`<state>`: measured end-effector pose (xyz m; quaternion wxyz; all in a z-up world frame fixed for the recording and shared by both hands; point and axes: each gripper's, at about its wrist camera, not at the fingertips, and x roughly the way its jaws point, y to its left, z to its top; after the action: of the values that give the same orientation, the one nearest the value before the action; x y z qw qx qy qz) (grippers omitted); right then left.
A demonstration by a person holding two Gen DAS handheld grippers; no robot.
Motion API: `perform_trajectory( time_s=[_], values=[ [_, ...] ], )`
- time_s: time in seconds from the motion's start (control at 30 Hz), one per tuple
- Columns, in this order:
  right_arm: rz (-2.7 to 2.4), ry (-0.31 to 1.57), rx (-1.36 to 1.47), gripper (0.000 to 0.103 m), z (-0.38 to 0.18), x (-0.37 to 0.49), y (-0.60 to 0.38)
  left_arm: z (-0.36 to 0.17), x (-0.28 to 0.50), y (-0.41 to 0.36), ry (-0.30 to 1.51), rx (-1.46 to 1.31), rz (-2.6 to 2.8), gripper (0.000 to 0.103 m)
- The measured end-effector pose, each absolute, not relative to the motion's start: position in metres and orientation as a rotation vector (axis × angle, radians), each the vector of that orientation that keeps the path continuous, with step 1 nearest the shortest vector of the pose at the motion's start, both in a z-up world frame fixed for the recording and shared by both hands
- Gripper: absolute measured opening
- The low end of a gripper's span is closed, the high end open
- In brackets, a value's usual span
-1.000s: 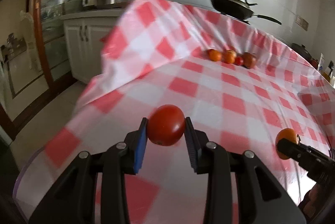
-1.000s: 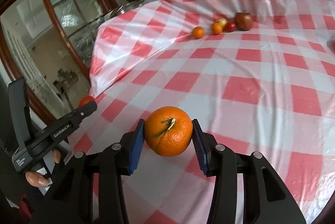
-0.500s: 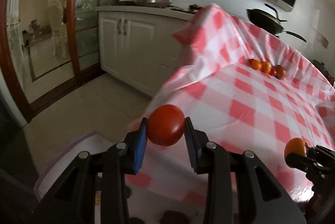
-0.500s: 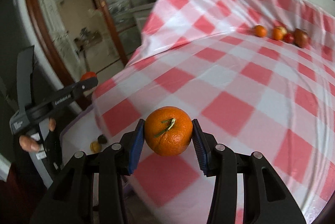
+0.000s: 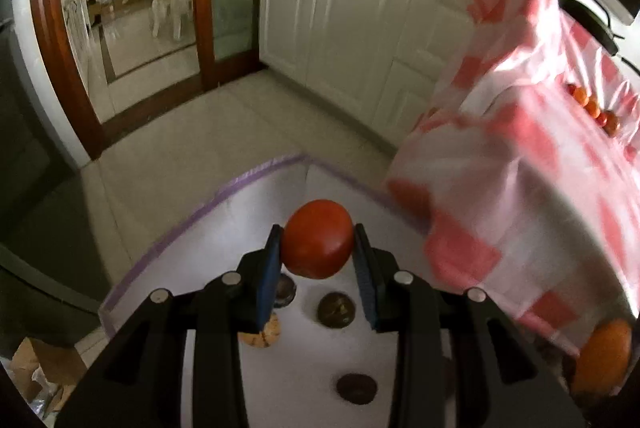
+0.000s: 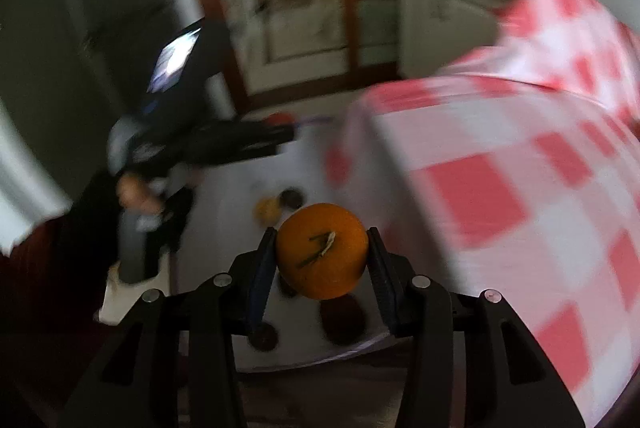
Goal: Organize fruits
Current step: 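Carry the tomato in the left tool and tangerine in the right tool to the box, then open the left tool over the box while the right tool releases the tangerine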
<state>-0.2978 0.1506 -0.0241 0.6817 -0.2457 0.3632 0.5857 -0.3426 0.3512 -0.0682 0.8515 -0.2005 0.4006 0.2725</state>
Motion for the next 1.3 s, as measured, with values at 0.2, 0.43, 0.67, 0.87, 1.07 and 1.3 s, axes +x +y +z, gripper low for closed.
perform_trajectory(
  time_s=[0.2, 0.43, 0.67, 0.87, 1.07, 1.3],
  values=[
    [1.331, 0.965, -0.804, 0.045, -0.088, -0.318, 0.193, -0.109, -0.324, 0.346, 0.99, -0.315, 0.577, 0.035],
    [1.356, 1.06, -1.014, 0.045, -0.137, -0.341, 0.217, -0.143, -0.334, 0.337, 1.149, -0.269, 0.541, 0.035],
    [1.308, 1.066, -1.181, 0.045, -0.162, -0.352, 0.226, -0.16, -0.334, 0.338, 1.225, -0.3, 0.531, 0.035],
    [1.276, 1.072, -1.157, 0.045, -0.162, -0.349, 0.227, -0.163, -0.328, 0.34, 1.234, -0.301, 0.526, 0.036],
    [1.284, 1.035, -1.129, 0.061, -0.151, -0.35, 0.224, -0.159, -0.328, 0.336, 1.206, -0.291, 0.552, 0.064],
    [1.289, 0.999, -1.066, 0.065, -0.133, -0.346, 0.22, -0.156, -0.324, 0.335, 1.195, -0.265, 0.563, 0.07]
  ],
)
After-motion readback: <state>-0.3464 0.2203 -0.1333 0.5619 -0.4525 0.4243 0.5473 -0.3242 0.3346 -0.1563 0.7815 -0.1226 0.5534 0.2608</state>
